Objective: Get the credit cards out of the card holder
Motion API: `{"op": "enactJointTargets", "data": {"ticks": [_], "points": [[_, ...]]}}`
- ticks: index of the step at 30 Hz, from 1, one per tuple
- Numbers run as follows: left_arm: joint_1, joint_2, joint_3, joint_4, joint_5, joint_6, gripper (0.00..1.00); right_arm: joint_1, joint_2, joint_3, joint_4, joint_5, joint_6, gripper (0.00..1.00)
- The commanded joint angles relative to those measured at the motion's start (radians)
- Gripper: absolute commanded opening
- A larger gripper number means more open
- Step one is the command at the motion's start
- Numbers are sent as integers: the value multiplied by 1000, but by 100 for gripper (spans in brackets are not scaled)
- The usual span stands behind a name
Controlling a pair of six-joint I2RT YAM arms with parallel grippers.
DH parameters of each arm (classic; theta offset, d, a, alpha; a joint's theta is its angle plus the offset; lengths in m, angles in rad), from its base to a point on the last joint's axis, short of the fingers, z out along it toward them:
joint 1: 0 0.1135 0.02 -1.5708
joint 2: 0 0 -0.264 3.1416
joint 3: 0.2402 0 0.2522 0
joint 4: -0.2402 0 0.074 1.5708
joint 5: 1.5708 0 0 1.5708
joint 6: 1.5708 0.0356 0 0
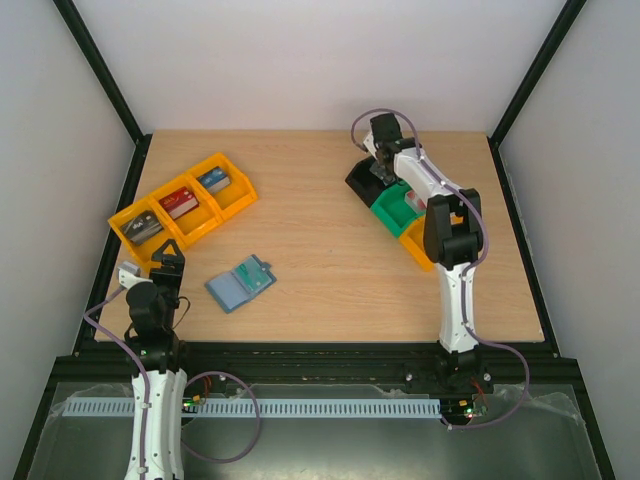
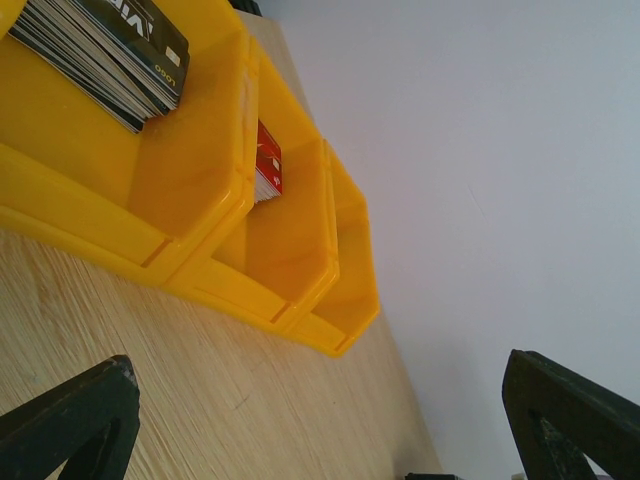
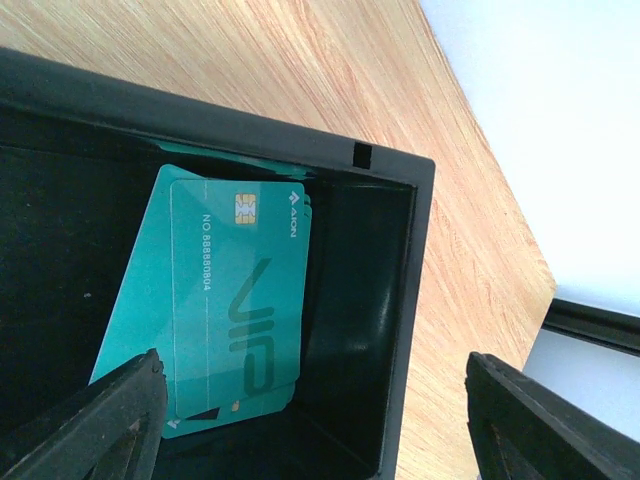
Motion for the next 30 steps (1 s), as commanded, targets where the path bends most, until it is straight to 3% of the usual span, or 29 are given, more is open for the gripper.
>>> {"op": "enactJointTargets", "data": {"ticks": [1,6,8,14,21,30], "points": [[6,-11,-14,12,3,-5,100,-7,-70,29,-36,-56,46,79],[6,-15,-13,12,4,-8,100,-22,-114,69,9,-301,370,79],[5,-16,-13,9,3,-9,99,-30,-115,56,57,-362,544,74],[6,-25,-15,7,2,-11,99,-31,-45,99,20,-347,868,36],[6,-42,-17,7,4,-10,99,-31,54,149,-99,-347,969,3],[6,-50,-17,4,2,-14,100,-30,134,201,-171,-372,1048,2]]}}
